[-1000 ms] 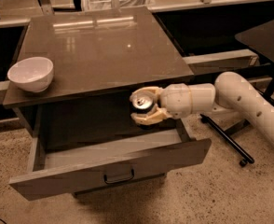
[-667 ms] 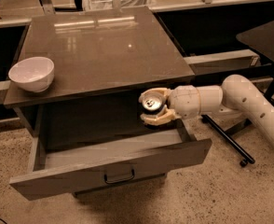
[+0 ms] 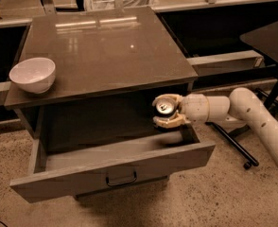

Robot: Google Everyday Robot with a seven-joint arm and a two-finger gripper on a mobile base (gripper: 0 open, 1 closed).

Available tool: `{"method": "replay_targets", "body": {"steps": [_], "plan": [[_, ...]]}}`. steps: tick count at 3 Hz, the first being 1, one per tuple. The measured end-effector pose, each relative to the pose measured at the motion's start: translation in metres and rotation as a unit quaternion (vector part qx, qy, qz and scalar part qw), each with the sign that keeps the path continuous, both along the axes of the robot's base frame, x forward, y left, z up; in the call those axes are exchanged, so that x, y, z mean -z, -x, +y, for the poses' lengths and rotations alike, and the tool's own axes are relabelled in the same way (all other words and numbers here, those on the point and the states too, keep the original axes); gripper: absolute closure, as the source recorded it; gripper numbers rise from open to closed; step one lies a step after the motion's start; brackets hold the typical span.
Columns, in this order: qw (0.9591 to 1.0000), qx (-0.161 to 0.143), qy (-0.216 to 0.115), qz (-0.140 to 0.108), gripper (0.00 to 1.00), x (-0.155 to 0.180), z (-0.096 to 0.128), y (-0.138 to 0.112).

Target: Place pepsi can into top drawer

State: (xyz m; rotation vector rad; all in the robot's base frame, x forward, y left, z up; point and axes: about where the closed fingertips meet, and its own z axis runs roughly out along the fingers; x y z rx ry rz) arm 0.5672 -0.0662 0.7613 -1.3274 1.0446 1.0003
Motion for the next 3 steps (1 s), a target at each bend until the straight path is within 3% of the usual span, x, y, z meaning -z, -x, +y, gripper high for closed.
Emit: {"method": "replay_targets", "body": {"steps": [1,3], "plan": [[0.9997,0.008,-0.007,0.021,0.69,0.0271,0.001,-0.0033],[0.9997,0.008,-0.007,0.021,0.22,0.0271,0.001,-0.0033]]}}
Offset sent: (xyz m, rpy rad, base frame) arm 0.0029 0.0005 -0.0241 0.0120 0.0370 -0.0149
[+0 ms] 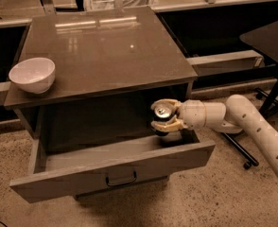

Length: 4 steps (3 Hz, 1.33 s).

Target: Place pepsi can into top drawer

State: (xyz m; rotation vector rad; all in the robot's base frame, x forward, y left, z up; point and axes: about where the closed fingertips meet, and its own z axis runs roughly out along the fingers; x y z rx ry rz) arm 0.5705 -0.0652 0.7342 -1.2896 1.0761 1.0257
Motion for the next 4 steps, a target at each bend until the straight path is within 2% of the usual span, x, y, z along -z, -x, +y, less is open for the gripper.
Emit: {"method": "replay_targets", "body": {"steps": [1,2,3,4], "plan": [[1.0,0.0,0.0,0.0,0.0,0.0,0.0,0.0],[1.0,-0.003,-0.003,-0.002,0.0,-0.004,-0.002,0.002],[0.9989,0.029,0.037,-0.007,0.0,-0.021,-0.043,0.014],[0.995,0.07,0.071,0.01,0.0,-0.02,-0.097,0.036]]}}
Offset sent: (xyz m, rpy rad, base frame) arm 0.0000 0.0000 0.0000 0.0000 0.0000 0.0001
